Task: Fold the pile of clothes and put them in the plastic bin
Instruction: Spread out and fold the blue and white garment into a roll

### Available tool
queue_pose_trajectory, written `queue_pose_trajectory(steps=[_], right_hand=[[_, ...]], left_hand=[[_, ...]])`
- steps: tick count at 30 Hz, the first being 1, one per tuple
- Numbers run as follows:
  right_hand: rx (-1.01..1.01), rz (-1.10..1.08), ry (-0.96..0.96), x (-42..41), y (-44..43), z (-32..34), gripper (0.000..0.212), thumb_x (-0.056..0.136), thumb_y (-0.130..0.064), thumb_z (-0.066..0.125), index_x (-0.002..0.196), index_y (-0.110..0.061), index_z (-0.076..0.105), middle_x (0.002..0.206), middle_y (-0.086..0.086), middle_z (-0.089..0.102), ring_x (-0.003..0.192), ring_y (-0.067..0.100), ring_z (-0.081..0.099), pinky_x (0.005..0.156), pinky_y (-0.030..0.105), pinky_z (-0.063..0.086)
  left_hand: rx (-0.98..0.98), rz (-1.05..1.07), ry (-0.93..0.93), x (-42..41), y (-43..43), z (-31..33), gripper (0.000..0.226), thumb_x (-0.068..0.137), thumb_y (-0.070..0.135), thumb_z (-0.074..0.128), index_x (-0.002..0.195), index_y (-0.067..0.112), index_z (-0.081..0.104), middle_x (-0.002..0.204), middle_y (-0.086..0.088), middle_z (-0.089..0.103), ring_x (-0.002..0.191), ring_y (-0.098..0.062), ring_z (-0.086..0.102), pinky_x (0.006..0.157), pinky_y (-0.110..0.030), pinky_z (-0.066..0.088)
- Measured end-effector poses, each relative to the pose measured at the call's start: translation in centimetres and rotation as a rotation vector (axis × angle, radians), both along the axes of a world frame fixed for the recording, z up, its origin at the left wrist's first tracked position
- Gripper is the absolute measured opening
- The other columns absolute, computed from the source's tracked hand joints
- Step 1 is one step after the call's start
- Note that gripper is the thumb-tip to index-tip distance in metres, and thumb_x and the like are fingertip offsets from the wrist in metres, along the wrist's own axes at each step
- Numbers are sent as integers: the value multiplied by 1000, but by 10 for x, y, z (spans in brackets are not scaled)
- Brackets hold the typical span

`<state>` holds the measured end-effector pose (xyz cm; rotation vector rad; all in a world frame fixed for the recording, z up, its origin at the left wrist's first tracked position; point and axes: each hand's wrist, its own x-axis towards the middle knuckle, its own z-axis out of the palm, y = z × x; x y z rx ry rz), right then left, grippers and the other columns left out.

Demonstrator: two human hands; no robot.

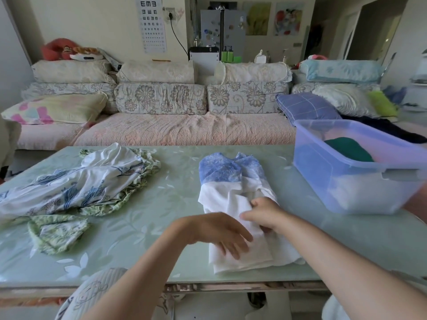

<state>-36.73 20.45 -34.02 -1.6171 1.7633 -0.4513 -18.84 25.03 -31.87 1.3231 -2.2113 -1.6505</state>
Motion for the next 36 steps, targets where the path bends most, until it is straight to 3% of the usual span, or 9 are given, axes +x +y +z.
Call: queue_pose_trajectory(steps=[2,4,7,9,15,19,25,29,36], right_hand=[[-23,0,19,2,3,-2,15,80,-20,64,89,-8,67,80,8,63,69,24,61,54,26,44],[-67,-16,55,2,3,-3,18,85,-13,55,101,-11,63,92,10,63,81,27,63,60,27,45],[-129,45,346,-4,5,-9,50,92,-15,52,140,-8,38,129,15,57,117,33,57,84,32,45],[-123,83,511,-8,8,-13,59,95,-17,50,147,-3,25,137,18,53,124,35,54,90,35,44],[-523,363,762,-4,13,-14,75,80,-9,58,147,-24,27,142,10,30,127,32,43,100,40,39],[-287,563,590,-4,17,-17,75,89,-15,50,157,-29,19,163,-1,18,146,24,28,114,41,26],[-200,513,831,8,13,-3,41,91,-32,44,130,-24,55,136,4,51,129,28,49,108,45,28],[-351,461,1022,28,7,0,39,90,-29,47,125,-18,60,131,8,57,123,29,51,105,43,30],[-678,602,787,73,-19,7,47,90,2,47,131,-22,50,128,5,44,102,27,60,82,40,49]], left_hand=[[-343,221,-47,12,-10,-7,25,91,14,57,108,26,70,95,5,72,79,-13,67,65,-25,52],[-566,302,-100,22,-17,-15,19,85,26,69,101,35,69,95,11,63,84,-11,62,75,-28,54],[-532,81,-328,26,-14,-29,50,67,49,84,111,43,61,113,10,49,109,-8,48,94,-27,45],[-502,-1,-429,22,-9,-34,61,62,52,86,115,44,57,118,10,45,113,-8,41,98,-31,43],[-544,170,-223,15,-9,-33,20,76,19,81,95,25,76,78,17,63,73,2,59,69,-12,47],[-565,304,-127,33,-5,-18,14,74,15,83,87,21,80,69,16,66,60,8,57,62,-8,44],[-270,106,-443,71,6,-6,9,77,33,80,82,39,76,66,12,69,64,0,59,67,-17,45],[-113,146,-464,71,12,-12,11,87,25,64,90,24,75,78,8,72,74,-9,69,62,-19,51],[-237,432,-548,53,-8,-29,42,83,46,62,91,5,71,76,-3,75,61,-16,72,57,-22,50]])
